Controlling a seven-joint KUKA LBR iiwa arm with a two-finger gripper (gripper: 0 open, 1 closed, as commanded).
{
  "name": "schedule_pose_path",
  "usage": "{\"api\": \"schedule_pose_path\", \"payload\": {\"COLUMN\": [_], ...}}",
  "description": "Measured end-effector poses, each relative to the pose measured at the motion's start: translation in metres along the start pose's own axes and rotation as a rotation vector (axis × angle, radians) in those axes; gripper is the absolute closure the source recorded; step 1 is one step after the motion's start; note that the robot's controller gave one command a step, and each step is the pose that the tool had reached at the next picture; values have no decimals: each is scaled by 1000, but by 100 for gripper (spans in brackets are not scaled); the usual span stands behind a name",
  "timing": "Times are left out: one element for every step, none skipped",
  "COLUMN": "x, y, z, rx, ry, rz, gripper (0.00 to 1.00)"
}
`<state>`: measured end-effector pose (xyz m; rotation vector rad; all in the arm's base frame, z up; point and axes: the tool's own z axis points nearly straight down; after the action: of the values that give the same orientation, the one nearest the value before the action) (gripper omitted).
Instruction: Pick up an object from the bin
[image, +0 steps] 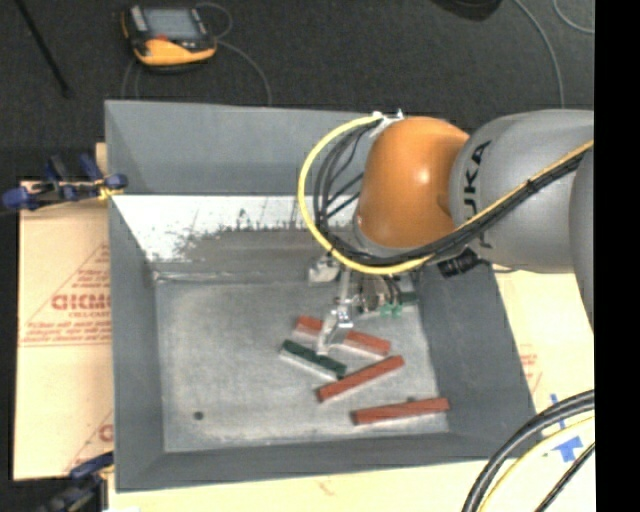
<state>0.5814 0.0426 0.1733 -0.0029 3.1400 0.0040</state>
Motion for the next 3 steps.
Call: {"api": "schedule_pose_path", "payload": {"x": [0, 12, 12], "y": [0, -20, -20], "z": [0, 80, 80], "rx": [0, -8, -9], "ry": [0, -5, -5], "rz": [0, 123, 123], "gripper": [0, 100, 100]}}
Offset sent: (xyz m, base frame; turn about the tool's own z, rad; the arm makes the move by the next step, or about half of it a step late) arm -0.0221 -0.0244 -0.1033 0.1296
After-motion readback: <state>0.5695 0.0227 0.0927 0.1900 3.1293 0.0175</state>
